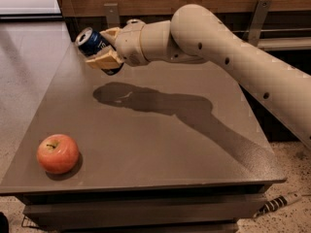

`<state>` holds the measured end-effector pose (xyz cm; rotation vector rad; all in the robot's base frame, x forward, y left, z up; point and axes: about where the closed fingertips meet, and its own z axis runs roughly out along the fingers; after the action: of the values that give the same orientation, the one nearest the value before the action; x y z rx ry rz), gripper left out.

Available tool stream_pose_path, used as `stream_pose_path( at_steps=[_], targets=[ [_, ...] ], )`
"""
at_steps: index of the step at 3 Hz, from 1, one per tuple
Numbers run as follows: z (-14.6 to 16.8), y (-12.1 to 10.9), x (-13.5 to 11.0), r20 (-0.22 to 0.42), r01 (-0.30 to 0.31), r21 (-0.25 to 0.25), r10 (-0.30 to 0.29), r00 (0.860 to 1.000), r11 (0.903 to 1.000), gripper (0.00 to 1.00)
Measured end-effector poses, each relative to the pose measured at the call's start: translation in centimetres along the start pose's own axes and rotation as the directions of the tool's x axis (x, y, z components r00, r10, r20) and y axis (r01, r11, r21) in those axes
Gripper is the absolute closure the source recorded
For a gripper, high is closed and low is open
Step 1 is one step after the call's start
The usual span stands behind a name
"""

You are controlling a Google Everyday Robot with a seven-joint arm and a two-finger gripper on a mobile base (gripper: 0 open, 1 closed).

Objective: Place pepsi can upright

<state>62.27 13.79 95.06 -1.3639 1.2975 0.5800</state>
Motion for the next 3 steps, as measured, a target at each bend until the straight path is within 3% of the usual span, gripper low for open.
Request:
stream_pose_path(
  at_steps=[1,2,3],
  targets=[
    [0.4,-0.4,1.5,0.056,-0.085,0.013,0.084,0.995,0.9963,1.0],
    [0.5,-0.3,1.7,0.061,-0.091,0.014,0.09,0.994,0.9958,1.0],
    [0.8,0.3,2.9,0.102,-0.138,0.019,0.136,0.985,0.9902,1.0]
  ],
)
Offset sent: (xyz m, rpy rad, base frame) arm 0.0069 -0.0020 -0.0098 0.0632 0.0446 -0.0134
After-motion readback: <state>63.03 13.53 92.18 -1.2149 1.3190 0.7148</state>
